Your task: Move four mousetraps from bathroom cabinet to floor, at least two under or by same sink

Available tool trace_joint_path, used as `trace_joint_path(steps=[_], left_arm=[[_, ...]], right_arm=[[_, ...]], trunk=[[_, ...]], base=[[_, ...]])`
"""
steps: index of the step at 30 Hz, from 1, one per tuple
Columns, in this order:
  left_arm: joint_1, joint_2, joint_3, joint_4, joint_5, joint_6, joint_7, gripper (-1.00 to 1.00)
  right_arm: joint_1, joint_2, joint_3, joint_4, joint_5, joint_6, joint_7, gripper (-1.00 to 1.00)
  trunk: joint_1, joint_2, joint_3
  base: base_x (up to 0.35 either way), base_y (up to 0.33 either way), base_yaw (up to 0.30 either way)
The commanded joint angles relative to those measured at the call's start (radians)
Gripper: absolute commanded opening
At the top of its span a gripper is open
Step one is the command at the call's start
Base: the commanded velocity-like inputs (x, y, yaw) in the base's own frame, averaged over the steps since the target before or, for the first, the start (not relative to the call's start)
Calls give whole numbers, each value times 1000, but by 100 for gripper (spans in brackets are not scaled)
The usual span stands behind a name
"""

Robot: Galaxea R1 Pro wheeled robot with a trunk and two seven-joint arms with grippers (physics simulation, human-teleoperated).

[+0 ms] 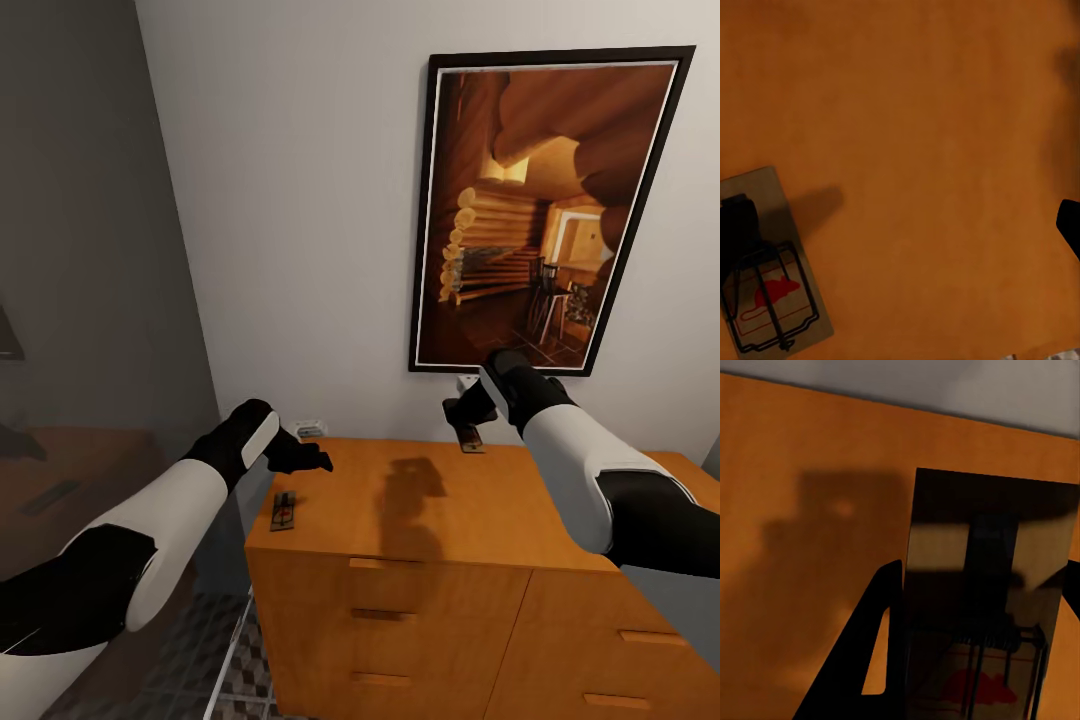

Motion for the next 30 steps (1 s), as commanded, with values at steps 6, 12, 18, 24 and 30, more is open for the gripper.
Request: trace_joint_path(steps=[6, 12, 18, 24, 30], left_arm=[[-1, 1, -3, 1, -6, 2, -9, 100], [-1, 1, -2, 0, -7, 2, -9, 100], [-1, 1, -2, 2, -7, 1, -9, 100], [-1, 5, -3, 20, -7, 3, -5, 100], [-1, 20, 12, 113, -7, 5, 9, 100]], right_arm=[[-1, 0, 0, -1, 9, 3, 9, -100], [-1, 1, 1, -1, 9, 3, 9, -100], [-1, 5, 1, 0, 9, 3, 8, -100], [-1, 11, 2, 17, 10, 3, 7, -100], [-1, 14, 2, 50, 11, 3, 3, -100]], trunk=[[0, -1, -1], [0, -1, -1], [0, -1, -1], [0, -1, -1], [0, -1, -1]], base=[[0, 0, 0], [0, 0, 0], [0, 0, 0], [0, 0, 0], [0, 0, 0]])
